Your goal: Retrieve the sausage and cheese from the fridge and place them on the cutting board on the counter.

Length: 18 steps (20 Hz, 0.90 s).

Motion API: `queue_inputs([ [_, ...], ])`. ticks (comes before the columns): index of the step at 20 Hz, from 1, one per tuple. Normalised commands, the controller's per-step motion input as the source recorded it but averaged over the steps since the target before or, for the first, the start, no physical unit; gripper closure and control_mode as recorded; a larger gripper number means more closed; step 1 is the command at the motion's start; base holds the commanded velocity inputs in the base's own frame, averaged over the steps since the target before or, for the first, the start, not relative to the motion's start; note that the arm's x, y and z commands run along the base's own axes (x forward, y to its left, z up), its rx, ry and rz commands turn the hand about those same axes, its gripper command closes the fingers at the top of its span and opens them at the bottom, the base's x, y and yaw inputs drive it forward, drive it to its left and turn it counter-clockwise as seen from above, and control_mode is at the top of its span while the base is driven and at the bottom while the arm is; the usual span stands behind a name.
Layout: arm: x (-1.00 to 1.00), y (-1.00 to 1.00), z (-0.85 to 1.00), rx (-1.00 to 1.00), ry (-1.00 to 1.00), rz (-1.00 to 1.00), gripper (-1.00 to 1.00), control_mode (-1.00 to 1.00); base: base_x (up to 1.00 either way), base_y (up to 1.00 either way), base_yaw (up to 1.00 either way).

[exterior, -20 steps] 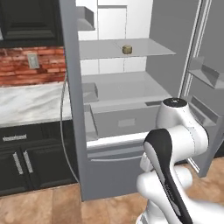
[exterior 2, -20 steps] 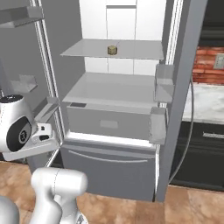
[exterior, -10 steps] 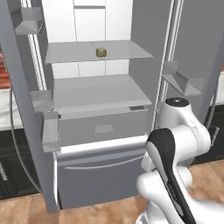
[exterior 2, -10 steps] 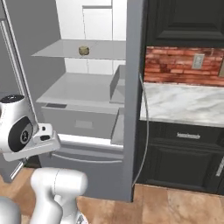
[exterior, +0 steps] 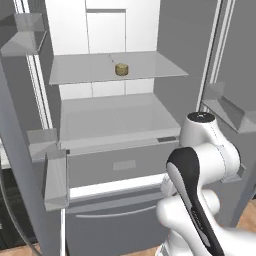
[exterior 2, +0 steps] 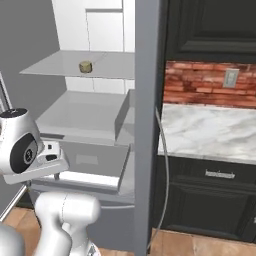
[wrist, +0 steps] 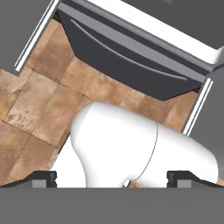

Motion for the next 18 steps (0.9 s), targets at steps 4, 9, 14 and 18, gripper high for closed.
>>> queue_inputs([
  [4,0.00,0.00,0.00,0.00,0.00,0.00,-1.00,1.00,0.46,0.41,-0.11],
  [9,0.00,0.00,0.00,0.00,0.00,0.00,-1.00,1.00,0.28,0.62,-0.20],
  [14,0.00,0.00,0.00,0.00,0.00,0.00,-1.00,1.00,0.17,0.30,-0.15],
  [18,0.00,0.00,0.00,0.00,0.00,0.00,-1.00,1.00,0.05,0.00,-0.02],
])
